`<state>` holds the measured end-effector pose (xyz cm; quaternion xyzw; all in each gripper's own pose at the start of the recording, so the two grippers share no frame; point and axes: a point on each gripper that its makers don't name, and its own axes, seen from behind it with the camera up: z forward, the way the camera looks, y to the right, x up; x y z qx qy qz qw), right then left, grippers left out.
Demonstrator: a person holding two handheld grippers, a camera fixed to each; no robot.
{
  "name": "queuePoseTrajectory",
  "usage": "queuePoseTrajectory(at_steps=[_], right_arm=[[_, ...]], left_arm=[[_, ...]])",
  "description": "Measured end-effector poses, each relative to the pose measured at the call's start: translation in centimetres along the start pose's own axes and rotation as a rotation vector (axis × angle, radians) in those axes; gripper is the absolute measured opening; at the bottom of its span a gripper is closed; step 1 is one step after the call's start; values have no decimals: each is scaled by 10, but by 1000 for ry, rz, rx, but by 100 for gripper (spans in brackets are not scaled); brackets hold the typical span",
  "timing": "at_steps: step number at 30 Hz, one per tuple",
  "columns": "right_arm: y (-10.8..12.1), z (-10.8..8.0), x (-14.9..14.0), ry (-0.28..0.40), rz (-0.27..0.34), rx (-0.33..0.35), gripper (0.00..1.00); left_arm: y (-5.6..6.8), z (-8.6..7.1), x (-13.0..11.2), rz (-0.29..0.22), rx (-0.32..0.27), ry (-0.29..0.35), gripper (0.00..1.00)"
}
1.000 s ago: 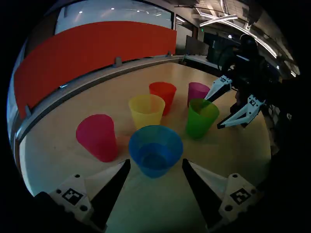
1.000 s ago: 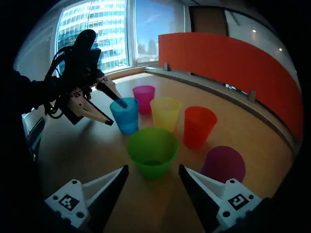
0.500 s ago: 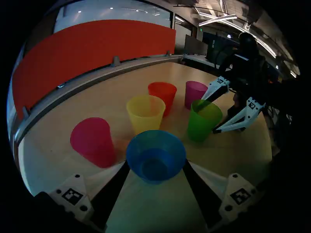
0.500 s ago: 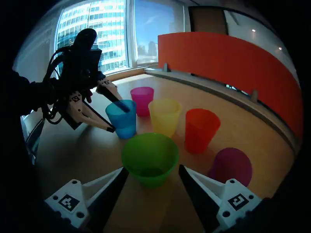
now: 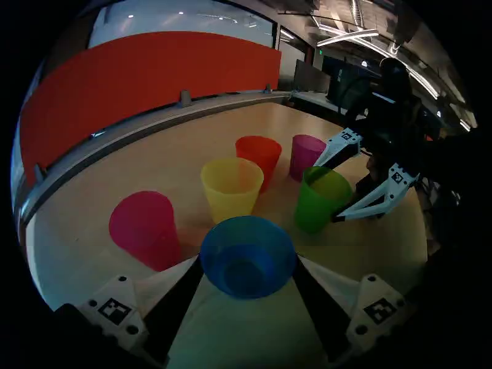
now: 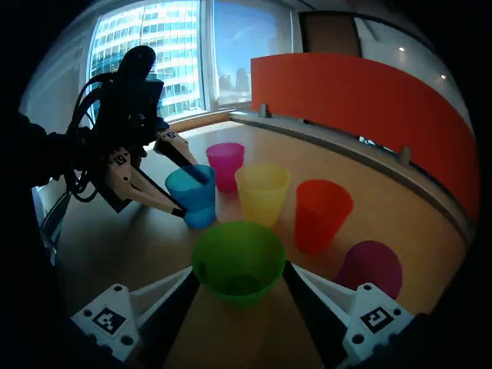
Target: Pour water
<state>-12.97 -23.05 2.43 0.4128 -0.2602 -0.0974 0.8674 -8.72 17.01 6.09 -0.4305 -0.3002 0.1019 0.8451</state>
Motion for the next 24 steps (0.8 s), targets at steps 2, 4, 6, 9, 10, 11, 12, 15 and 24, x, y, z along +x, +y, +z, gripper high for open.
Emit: queuePoseTrajectory(at_steps=[2,4,6,9,10,11,12,15,24], right_arm=[[1,0,1,2,0,-2,100],[1,-1,1,3,-2,-3,100],[2,-1,1,3,-3,-5,100],[2,-2,1,5,-6,-6,100],[2,-2,1,5,-8,-6,100],[2,-2,1,6,-10,-7,100],[2,-2,1,7,-11,-7,100],[2,-2,2,11,-14,-9,100],[3,-1,6,34,-16,-13,90]], left_arm=[[-1,0,0,5,9,1,98],[-1,-1,0,14,13,0,94],[0,-1,0,23,15,-1,89],[0,-1,0,34,21,3,86],[0,-1,0,37,23,4,86],[0,-1,0,39,25,4,86],[-1,-1,0,40,26,4,86],[-1,-2,0,37,24,3,86],[-2,-7,1,34,37,16,86]])
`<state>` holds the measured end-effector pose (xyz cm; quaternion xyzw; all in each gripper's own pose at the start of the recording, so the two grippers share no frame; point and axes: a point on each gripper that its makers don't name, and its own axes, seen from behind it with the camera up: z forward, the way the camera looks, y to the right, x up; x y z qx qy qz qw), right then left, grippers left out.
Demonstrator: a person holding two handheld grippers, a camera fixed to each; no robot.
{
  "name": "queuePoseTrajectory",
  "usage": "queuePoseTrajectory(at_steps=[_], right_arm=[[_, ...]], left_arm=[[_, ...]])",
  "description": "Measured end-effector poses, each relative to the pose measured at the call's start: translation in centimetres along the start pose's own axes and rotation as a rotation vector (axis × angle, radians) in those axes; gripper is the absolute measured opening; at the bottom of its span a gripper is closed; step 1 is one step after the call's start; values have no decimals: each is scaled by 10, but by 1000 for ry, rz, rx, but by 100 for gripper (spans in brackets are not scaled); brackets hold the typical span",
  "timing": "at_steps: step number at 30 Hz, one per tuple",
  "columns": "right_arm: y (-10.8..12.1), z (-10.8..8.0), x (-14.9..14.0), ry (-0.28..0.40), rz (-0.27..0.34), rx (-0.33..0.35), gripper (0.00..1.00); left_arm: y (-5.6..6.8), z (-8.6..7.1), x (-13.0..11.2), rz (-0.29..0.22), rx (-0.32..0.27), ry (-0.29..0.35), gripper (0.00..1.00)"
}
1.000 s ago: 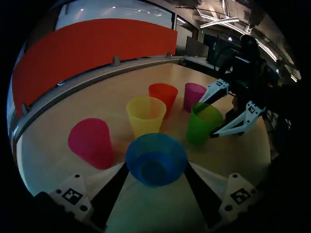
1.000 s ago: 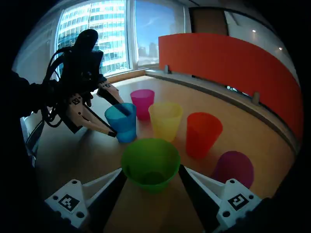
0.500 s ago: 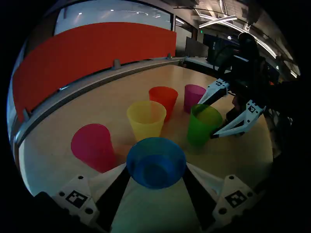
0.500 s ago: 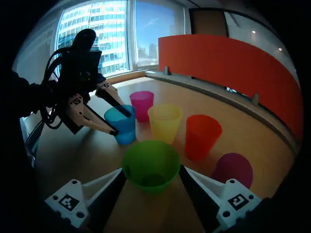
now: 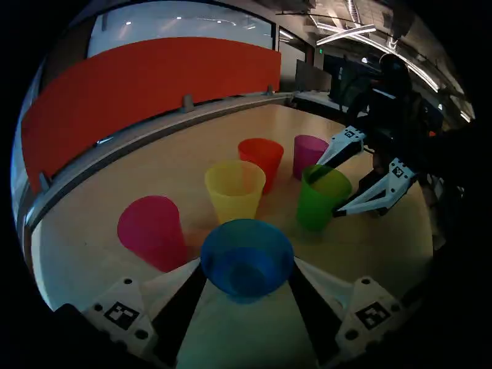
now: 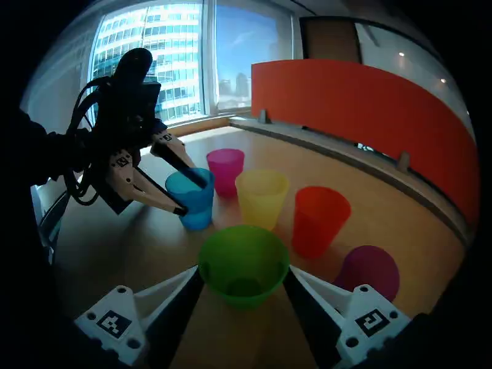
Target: Pour water
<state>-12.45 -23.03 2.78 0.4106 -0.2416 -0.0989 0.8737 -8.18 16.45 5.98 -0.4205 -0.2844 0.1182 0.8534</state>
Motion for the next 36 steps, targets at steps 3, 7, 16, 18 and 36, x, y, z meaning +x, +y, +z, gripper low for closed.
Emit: queuePoseTrajectory(at_steps=[3,7,16,18,36], right_arm=[[-1,-1,4,15,-2,-3,90],[-4,-7,14,40,0,0,90],[-11,-29,32,79,-12,-14,89],[-13,-35,37,91,-13,-18,89],[-38,-84,88,242,-36,-58,91]], left_arm=[[1,-5,3,0,2,11,86],[5,-13,9,-7,4,29,86],[12,-40,32,-3,31,95,86],[15,-47,39,1,39,114,86],[44,-109,90,18,86,286,86]])
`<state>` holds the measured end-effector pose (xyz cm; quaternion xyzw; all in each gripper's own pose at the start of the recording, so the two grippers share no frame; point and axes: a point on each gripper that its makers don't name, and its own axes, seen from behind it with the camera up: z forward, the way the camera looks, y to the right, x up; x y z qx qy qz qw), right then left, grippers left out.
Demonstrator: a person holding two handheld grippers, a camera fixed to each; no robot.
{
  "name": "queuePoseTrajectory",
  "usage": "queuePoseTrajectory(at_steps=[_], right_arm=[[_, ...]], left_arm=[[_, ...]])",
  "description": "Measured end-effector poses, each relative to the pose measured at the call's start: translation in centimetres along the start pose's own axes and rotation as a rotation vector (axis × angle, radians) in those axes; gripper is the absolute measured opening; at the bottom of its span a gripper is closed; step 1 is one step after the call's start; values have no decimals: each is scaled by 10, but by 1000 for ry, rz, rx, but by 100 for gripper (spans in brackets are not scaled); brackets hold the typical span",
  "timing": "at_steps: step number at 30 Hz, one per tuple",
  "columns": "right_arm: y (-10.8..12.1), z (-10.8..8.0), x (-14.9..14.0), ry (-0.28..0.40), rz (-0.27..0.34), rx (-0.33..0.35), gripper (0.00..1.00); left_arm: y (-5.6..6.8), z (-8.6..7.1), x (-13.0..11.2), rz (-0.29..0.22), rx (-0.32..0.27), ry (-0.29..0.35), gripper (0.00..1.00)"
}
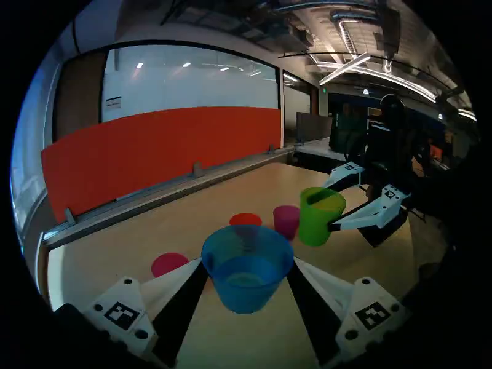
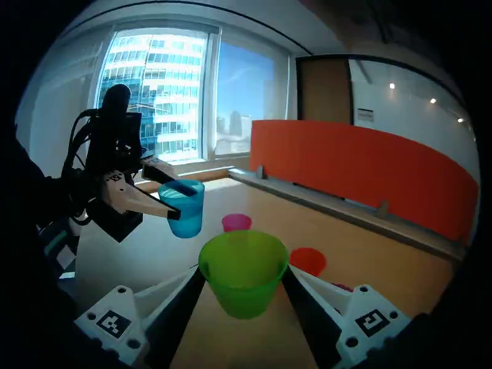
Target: Pour water
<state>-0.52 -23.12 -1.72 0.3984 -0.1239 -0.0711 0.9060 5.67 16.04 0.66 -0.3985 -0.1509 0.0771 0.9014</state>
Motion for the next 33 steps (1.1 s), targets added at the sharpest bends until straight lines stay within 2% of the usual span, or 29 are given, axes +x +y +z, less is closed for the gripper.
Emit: queuePoseTrajectory(at_steps=[17,26,33], right_arm=[[-12,-14,29,96,-18,-9,91],[-17,-21,41,132,-30,7,91],[-22,-23,46,138,-42,23,91]], left_arm=[[17,-22,36,13,12,116,86],[19,-30,58,27,43,189,86],[23,-35,72,70,56,221,86]])
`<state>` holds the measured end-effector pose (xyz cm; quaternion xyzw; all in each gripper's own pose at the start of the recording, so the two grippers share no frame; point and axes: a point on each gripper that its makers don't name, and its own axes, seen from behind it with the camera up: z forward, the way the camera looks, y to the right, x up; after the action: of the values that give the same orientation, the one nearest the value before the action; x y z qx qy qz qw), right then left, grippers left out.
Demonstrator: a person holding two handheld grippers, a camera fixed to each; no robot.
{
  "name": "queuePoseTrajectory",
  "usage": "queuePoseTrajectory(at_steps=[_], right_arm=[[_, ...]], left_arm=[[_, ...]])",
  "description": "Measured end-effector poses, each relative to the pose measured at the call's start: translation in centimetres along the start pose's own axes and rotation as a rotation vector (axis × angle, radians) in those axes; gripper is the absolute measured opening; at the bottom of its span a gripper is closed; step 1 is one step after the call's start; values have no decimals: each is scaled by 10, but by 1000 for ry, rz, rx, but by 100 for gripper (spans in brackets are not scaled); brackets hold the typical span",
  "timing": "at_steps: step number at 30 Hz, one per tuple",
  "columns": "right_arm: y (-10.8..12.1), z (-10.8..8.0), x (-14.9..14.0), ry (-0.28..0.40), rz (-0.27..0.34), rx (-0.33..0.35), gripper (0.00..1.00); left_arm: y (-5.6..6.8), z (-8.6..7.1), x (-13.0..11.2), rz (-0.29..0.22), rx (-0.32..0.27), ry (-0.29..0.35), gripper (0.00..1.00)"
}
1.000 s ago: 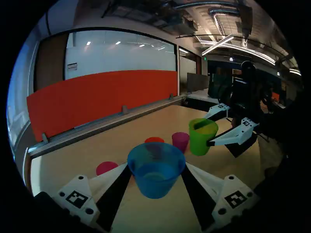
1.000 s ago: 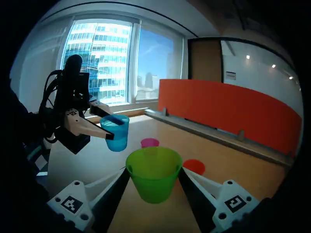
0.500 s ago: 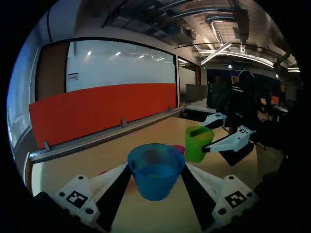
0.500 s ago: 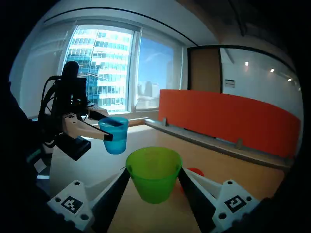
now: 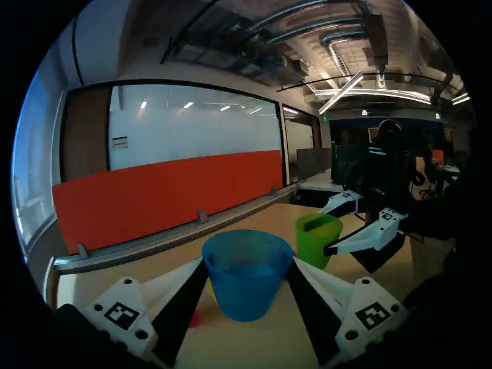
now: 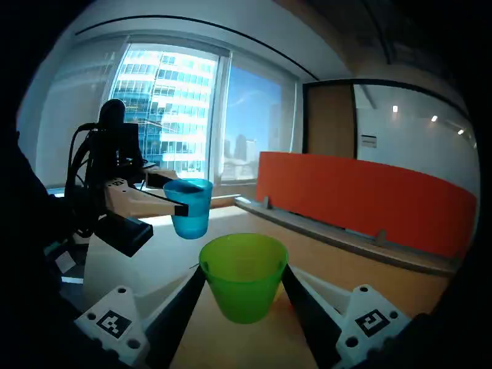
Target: Pour water
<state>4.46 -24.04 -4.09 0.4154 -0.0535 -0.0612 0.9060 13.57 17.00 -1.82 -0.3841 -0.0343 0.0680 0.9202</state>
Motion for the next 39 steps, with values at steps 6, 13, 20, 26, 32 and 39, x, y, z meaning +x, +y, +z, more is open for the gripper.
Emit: queuePoseTrajectory(at_steps=[6,13,20,26,32,39], right_arm=[[-5,0,7,9,0,17,90],[-11,-1,8,10,-4,29,90],[-15,-2,13,24,2,41,89],[-18,-1,13,23,7,51,90],[-25,0,12,20,4,65,90],[-30,3,11,18,4,82,89]], left_arm=[[4,-1,11,61,11,24,85],[4,-1,21,115,27,31,86],[2,-1,29,182,50,32,86],[6,0,33,247,56,26,86],[10,1,41,308,56,25,85],[9,3,49,405,70,16,86]])
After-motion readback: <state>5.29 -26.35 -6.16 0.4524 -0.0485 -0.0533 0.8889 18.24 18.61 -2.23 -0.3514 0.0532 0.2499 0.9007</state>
